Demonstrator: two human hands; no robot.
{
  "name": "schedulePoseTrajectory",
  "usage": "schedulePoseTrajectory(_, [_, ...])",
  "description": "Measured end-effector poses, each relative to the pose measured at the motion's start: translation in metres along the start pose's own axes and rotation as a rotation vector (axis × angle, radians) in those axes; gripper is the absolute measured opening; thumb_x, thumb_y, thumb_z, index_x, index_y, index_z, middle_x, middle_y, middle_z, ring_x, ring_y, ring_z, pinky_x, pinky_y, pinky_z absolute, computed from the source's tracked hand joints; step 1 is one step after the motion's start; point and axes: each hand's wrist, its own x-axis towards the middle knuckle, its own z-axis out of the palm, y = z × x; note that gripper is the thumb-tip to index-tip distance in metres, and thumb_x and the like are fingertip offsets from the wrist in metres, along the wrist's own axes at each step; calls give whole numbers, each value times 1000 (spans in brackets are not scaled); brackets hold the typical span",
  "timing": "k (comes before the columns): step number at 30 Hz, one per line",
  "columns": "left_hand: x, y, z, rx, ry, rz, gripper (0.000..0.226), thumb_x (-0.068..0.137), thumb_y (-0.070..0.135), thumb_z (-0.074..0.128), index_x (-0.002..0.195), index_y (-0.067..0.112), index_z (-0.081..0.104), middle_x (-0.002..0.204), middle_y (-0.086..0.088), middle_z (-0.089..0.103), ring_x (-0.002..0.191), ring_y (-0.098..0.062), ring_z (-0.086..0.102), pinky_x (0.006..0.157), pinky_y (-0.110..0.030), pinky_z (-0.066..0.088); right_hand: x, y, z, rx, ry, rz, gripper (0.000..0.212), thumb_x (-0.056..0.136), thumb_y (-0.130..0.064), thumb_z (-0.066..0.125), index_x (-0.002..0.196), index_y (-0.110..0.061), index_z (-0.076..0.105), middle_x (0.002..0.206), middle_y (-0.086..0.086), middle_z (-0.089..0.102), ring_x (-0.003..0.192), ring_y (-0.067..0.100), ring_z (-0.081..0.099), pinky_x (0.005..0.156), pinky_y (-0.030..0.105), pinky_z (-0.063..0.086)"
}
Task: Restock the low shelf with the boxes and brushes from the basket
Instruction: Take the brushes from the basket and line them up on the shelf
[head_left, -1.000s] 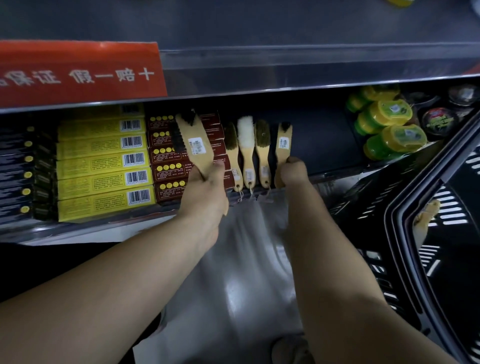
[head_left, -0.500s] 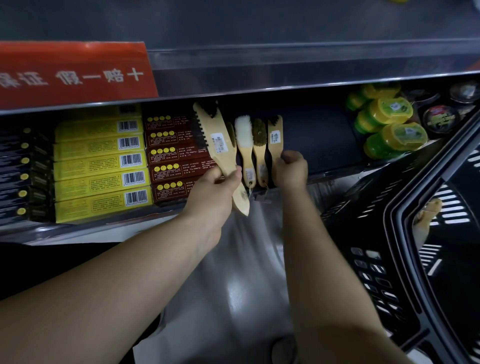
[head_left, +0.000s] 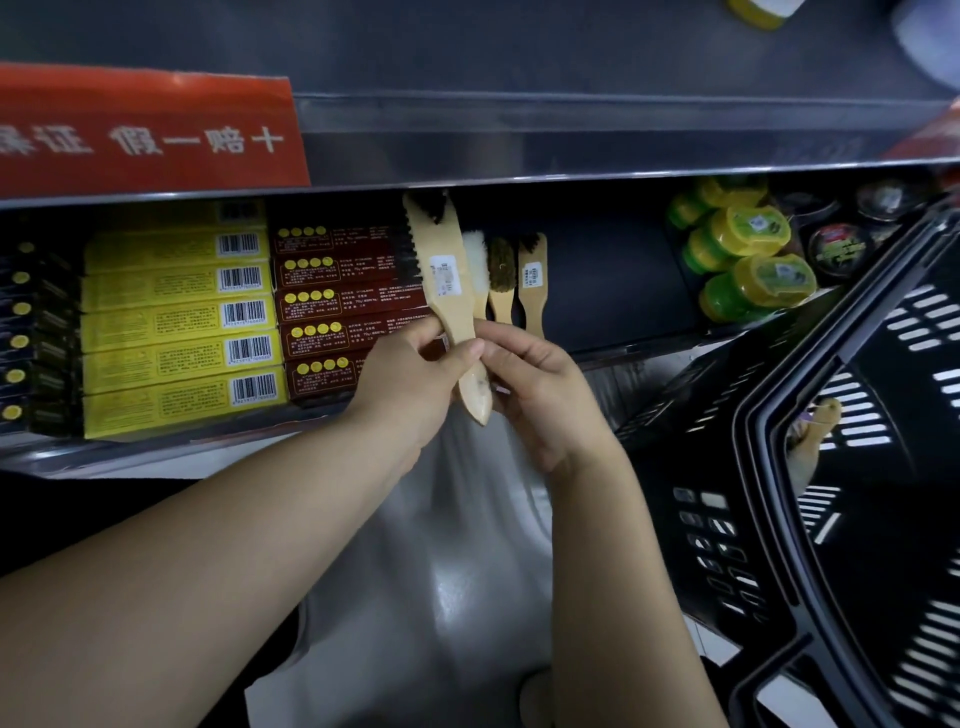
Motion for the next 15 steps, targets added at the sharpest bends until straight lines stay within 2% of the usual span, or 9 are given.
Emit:
schedulePoseTrajectory(5, [-1,4,2,29,-35,11,26,92,23,57,118,24,63,106,0,69,97,-16,65,91,-40,52,3,-5,-4,-27,-71,-1,23,93,-3,51,110,-10,66,94,6,73,84,14,70,67,23,55])
schedulePoseTrajectory(7, [0,5,3,28,-50,-12,26,95,25,52,119,22,62,103,1,68,93,-15,65,89,-37,53,6,-5,-8,-82,-46,1,25,92,-1,52,115,-6,63,96,8,72,83,16,69,65,24,55])
schedulePoseTrajectory(9, [0,5,5,9,-56,-47,18,97,27,49,100,22,65,88,8,63,80,-8,60,86,-31,54,13,-7,-15,-152,133,-18,27,93,0,50,117,-4,61,94,9,70,76,16,66,60,25,53])
schedulePoseTrajectory(10, [-1,6,5,27,-56,-57,17,97,29,48,87,26,63,83,11,57,78,-9,57,89,-34,53,20,-8,-21,-195,269,-31,27,93,1,49,117,-4,61,95,10,70,75,17,66,61,26,54])
schedulePoseTrajectory(11, [-1,5,6,47,-56,-60,18,96,31,48,83,27,60,82,11,54,82,-12,55,93,-39,50,30,-8,-27,-220,417,-38,28,93,2,47,117,-4,61,96,11,69,77,17,66,62,25,54])
schedulePoseTrajectory(13, [0,4,5,69,-62,-61,16,94,32,51,104,25,62,91,9,54,92,-13,55,95,-39,48,52,-10,-42,-175,723,-7,31,93,4,43,119,-1,58,98,10,66,85,20,65,65,23,53])
schedulePoseTrajectory(15, [3,3,4,106,-45,-38,30,93,31,54,120,19,58,92,10,55,85,-7,56,83,-30,49,74,-10,-62,-131,916,50,32,92,5,41,121,-1,55,112,14,62,104,27,61,84,29,52])
